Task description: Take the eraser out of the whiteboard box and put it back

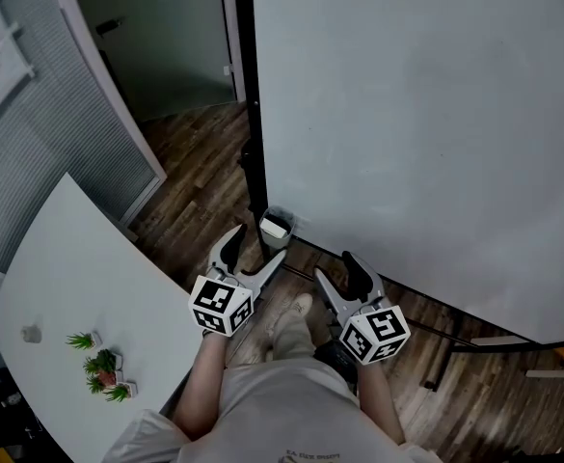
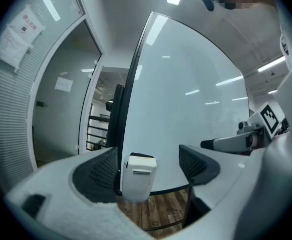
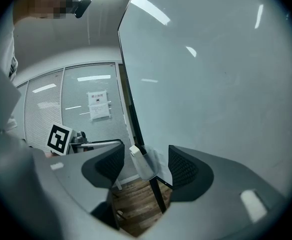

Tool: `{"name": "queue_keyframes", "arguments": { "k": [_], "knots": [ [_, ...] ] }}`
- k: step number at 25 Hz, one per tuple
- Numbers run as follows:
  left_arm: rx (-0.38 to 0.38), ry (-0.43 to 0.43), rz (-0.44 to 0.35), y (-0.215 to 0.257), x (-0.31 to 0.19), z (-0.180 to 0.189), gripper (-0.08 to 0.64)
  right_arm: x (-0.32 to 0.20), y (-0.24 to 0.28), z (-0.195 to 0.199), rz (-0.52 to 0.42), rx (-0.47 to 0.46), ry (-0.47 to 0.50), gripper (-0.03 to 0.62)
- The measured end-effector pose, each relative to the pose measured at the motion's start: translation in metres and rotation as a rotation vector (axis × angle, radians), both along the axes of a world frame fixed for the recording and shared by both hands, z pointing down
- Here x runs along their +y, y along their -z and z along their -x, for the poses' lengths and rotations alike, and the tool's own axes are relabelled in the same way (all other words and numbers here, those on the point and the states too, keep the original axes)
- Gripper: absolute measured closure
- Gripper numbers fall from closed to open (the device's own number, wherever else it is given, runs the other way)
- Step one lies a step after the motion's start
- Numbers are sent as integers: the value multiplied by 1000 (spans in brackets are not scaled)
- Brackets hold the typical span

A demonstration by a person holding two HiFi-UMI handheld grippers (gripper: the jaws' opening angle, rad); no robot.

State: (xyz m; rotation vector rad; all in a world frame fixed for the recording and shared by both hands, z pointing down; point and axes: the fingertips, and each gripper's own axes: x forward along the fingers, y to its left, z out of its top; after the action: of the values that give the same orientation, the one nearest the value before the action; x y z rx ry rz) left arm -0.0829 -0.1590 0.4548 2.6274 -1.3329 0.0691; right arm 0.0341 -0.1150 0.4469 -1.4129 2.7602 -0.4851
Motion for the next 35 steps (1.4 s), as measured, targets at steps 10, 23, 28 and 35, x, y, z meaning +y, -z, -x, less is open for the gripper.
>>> {"name": "queue_keyframes", "arguments": {
  "k": [10, 23, 28, 35],
  "knots": [
    [-37, -6, 0, -9, -12, -9, 190, -9, -7, -7, 17, 2, -4, 318],
    [-126, 11, -42, -14, -25, -14, 221, -15, -14, -10, 39, 5, -6, 318],
    [-137, 10, -36, -19, -31, -16, 230, -20, -18, -12, 48, 5, -13, 318],
    [-151, 8, -35, -24, -39, -18, 235, -27, -23, -11, 63, 9, -8, 319]
  ]
}}
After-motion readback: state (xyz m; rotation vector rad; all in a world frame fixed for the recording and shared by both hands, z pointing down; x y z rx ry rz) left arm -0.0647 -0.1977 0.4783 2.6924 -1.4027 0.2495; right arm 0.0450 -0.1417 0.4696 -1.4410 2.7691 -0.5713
